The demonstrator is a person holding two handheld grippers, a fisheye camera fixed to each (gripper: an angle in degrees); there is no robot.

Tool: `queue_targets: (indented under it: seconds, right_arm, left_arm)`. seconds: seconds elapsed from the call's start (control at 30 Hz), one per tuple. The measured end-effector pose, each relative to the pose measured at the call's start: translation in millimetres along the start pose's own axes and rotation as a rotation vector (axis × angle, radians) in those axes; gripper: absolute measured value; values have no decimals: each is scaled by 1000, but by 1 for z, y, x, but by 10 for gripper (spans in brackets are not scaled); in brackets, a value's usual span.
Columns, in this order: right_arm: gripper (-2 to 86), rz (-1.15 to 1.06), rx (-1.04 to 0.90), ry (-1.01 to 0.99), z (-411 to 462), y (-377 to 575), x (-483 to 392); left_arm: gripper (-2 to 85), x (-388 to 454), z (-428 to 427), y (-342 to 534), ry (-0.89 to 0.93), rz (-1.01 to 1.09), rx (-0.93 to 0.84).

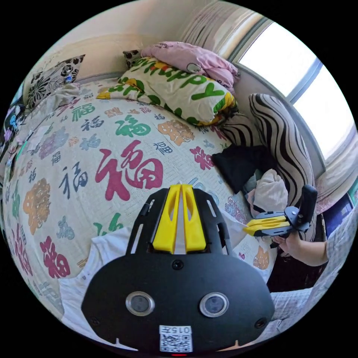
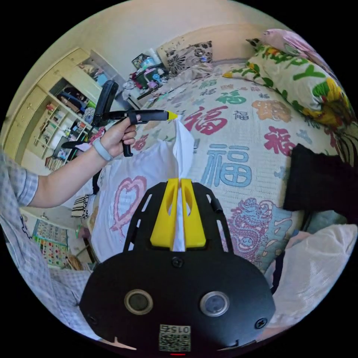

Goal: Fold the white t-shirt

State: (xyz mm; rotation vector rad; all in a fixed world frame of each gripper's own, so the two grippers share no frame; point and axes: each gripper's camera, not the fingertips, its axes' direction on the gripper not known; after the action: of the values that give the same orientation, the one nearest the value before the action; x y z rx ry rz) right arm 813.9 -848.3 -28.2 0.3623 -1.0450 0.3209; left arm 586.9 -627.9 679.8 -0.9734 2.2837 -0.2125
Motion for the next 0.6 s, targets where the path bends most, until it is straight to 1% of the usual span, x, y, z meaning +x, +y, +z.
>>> queue_targets:
  seconds: [0.07,0.17,0.23,0.33,0.43,0.5,0.6]
  right_arm:
    - [3,-134,-51,-58,8,-7,-36]
    - [4,-233,-151,-109,39,-6,-72]
    - [5,-267,-229,-124,64,-1,-88]
    - [7,-324,-357,-77,102,11,-105]
    - [10,-318,-457,-99,122,16,-110]
    - [12,-306,-465,-125,121,15,-109]
    - [13,-250,-401,-85,108,2,-102]
  left_arm:
    - [-1,-21,-34,36,-14,-57,29]
    - [-1,-47,-68,100,-93,-151,-3]
    - [-2,-66,-76,150,-115,-252,-36]
    - [-3,-84,-72,201,-119,-355,-77]
    - [-3,-94,-74,232,-134,-421,-96]
    - [-3,-97,-86,240,-136,-442,-60]
    - [-1,-99,-109,229,-129,-402,25]
